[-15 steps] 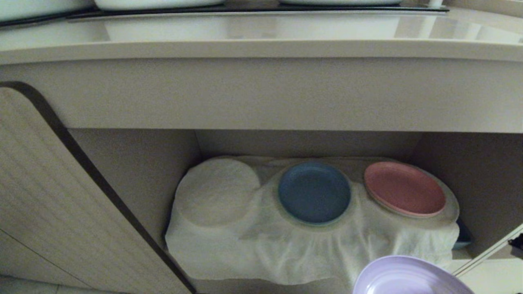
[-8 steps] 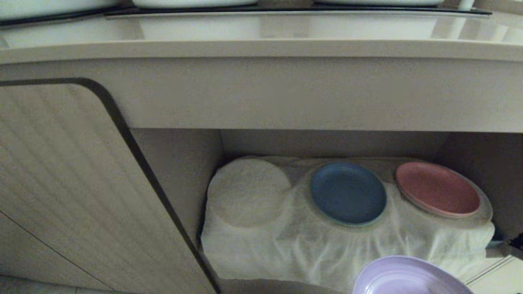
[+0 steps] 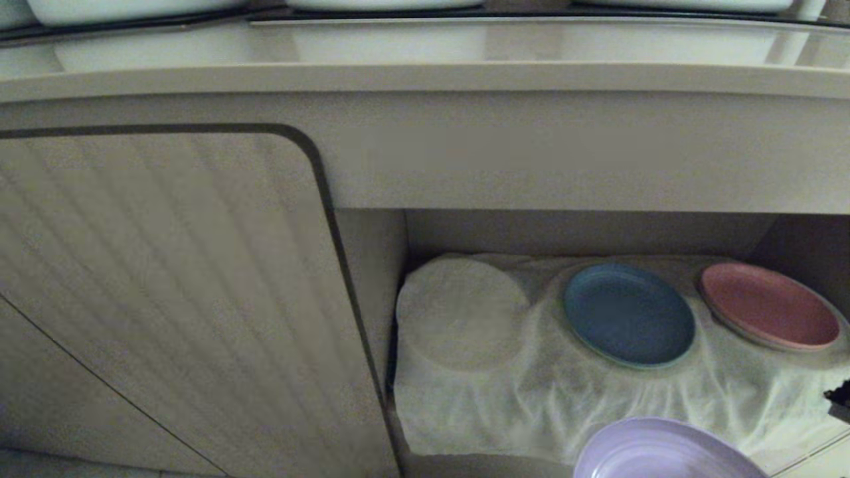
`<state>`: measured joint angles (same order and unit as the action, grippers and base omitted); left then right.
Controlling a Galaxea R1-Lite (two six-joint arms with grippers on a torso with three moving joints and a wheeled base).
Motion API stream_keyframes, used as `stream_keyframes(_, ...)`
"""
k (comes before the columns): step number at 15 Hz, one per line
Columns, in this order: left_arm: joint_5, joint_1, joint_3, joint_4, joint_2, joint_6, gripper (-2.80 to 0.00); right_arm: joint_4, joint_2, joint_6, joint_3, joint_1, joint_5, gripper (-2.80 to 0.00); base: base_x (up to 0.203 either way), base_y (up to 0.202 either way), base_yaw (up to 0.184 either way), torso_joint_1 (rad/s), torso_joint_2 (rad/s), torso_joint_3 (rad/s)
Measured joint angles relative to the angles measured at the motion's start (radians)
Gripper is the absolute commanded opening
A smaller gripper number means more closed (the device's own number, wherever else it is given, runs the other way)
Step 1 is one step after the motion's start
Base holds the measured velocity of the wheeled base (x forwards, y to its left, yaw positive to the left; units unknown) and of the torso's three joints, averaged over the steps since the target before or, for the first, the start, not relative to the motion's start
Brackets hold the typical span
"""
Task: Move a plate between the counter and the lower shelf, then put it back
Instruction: Put the plate in the cupboard
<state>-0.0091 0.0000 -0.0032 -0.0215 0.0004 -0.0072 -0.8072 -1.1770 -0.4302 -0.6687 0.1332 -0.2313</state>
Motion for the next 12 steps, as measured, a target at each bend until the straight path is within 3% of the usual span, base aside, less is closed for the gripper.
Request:
stream_keyframes(8,0.0,0.0,0.0,0.0,0.0,0.0,-2.8,0.0,0.0,0.0,0.0,0.0,0.0,-2.8,0.0,0.193,-0.002,0.003,0.0,0.002)
stream_keyframes(12,0.0,0.0,0.0,0.0,0.0,0.0,-2.8,-0.001,0.002,0.0,0.004,0.0,0.0,-2.8,0.0,0.049,-0.002,0.001,0.0,0.003)
